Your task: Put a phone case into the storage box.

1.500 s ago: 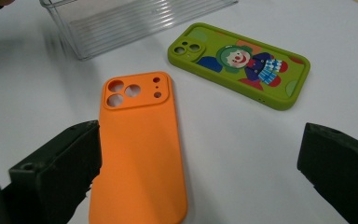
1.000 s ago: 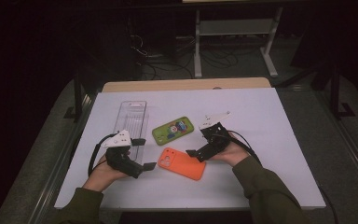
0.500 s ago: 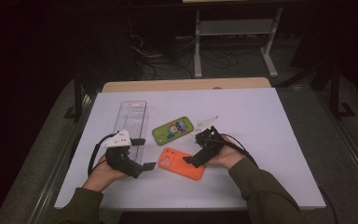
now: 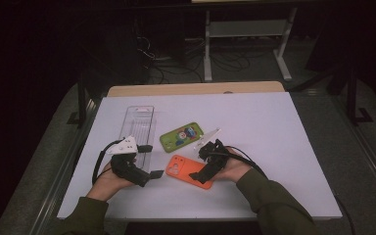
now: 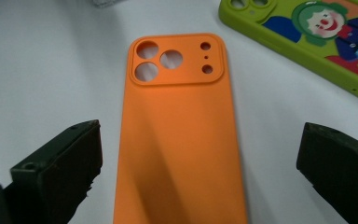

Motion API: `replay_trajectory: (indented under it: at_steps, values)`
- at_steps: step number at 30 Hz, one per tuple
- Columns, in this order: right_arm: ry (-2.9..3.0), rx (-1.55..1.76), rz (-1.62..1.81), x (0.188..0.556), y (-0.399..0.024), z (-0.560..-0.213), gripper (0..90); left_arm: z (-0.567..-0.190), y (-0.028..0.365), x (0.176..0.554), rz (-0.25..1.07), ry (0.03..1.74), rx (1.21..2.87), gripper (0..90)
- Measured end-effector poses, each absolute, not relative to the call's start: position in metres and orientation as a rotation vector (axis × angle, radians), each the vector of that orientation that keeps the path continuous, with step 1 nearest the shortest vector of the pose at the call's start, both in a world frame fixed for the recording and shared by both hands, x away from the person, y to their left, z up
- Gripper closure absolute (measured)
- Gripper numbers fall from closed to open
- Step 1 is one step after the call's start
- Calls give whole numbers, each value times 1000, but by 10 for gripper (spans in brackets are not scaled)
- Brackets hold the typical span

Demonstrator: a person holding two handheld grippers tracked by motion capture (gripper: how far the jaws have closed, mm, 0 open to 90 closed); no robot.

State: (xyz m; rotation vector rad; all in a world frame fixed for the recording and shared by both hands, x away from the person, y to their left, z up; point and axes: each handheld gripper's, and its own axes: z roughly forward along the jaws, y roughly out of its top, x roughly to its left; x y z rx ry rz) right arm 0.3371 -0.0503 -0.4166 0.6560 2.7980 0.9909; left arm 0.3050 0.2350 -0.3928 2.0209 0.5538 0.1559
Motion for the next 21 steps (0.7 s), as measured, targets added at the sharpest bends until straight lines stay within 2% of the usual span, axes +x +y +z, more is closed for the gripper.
replay_trajectory:
  at_steps: [21]
  values:
    - [2858,622,902,334,-38,-435,16,-393,235,305,156,554,2021,1]
